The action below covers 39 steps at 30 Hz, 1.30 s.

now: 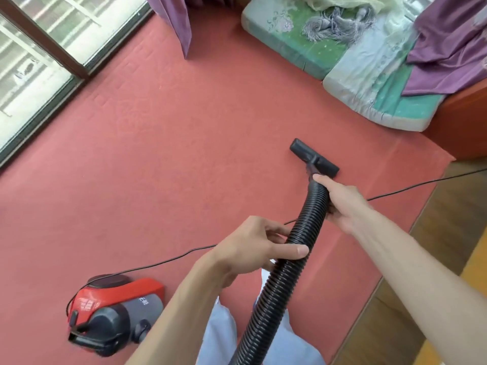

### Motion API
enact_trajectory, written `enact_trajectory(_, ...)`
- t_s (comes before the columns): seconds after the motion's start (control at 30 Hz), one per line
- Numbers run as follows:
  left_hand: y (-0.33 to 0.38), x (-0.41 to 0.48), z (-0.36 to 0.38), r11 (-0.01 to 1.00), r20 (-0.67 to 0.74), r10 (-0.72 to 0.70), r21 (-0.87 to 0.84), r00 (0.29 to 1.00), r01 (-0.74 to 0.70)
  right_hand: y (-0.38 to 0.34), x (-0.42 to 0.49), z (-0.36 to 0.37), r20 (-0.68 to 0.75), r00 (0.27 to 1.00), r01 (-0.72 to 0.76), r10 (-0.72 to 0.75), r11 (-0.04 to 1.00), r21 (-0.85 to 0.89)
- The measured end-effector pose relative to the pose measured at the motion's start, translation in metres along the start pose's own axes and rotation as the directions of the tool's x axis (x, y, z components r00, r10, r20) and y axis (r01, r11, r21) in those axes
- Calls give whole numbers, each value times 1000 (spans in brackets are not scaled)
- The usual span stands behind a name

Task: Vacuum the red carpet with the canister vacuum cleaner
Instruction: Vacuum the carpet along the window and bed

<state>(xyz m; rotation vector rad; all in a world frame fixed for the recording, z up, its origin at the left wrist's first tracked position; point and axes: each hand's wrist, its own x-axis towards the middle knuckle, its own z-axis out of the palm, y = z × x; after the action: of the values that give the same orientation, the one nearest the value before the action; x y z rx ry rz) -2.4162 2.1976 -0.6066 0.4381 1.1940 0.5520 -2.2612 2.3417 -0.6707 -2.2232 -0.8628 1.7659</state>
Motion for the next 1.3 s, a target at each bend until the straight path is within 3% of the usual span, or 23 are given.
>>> enact_trajectory(0.2,-13,-51,-31,996,229,-83,3,970,85,15,-58,25,101,993,95,-65,938,-333)
enact_trajectory(0.33,-32,-74,-46,993,280,-102,-30,955,115,19,-75,68,205,978,141,-38,845,-515)
enact_trajectory(0.5,-61,-96,-73,983,199,-67,-156,978,99,31,-72,131,259,962,235,-87,750,-619)
enact_trajectory(0.6,-78,-92,-81,974,-12,-79,-214,997,75,39,-48,157,195,970,240,-144,682,-691)
enact_trajectory(0.67,-84,-84,-80,955,-164,-95,-293,982,44,38,-30,169,149,975,223,-166,717,-660)
enact_trajectory(0.8,-81,-61,-76,920,-242,-71,-392,968,-30,21,-12,184,183,981,111,-59,951,-290)
enact_trajectory(0.87,-78,-52,-71,922,-264,-66,-385,962,-42,17,-14,185,234,971,109,-47,960,-257)
enact_trajectory(1.07,-66,-28,-37,925,-212,32,-365,977,-110,3,-17,145,306,951,176,-56,908,-381)
enact_trajectory(1.2,-46,5,-7,932,-336,34,-328,941,-151,-15,-10,107,328,928,338,-178,774,-535)
enact_trajectory(1.3,-42,40,23,973,-413,40,-191,910,-129,-18,3,80,286,888,442,-359,505,-741)
